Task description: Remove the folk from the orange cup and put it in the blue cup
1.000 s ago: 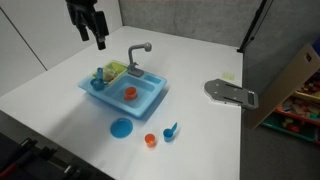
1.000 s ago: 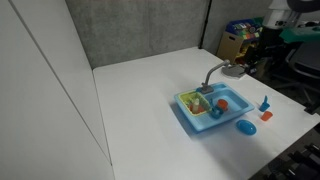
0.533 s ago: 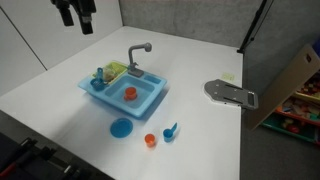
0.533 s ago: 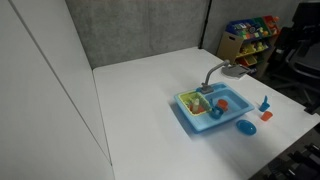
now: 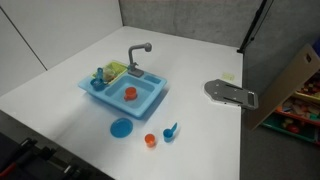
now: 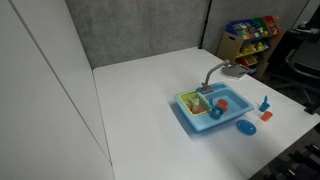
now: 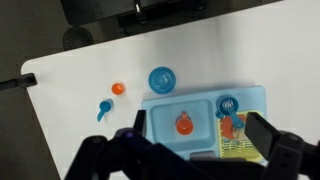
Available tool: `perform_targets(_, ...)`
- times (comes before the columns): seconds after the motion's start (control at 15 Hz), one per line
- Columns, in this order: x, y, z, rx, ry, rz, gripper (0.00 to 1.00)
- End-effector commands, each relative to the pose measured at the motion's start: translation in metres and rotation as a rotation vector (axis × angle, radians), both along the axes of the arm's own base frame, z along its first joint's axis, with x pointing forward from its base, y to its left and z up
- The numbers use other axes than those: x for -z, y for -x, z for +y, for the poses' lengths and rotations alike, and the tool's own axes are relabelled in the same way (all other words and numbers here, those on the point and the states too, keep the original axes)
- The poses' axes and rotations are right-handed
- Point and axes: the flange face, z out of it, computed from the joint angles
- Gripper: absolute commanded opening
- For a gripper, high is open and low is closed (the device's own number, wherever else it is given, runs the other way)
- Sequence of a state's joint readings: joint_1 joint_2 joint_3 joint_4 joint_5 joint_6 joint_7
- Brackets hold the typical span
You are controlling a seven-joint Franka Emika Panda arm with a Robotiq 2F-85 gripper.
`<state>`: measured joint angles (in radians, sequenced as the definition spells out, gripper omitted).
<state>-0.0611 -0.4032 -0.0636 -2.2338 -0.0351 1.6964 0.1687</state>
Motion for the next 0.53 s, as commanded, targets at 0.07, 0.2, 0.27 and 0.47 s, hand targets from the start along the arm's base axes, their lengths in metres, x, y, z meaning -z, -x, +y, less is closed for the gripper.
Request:
perform_targets(0.07,-0.0178,0.0141,0.0015,-0.015,0.003,-0.038,1.00)
perform_targets(0.2,-0.0162,0.0084,0.0019,-0.003,0.003,-0.034,1.00)
perform_targets(0.27,-0.0158,0.0083,0.0020,-0.003,0.003,-0.033,1.00)
perform_targets(0.47,-0.0134,0.0072,0.0021,-0.004,0.003,-0.027,1.00)
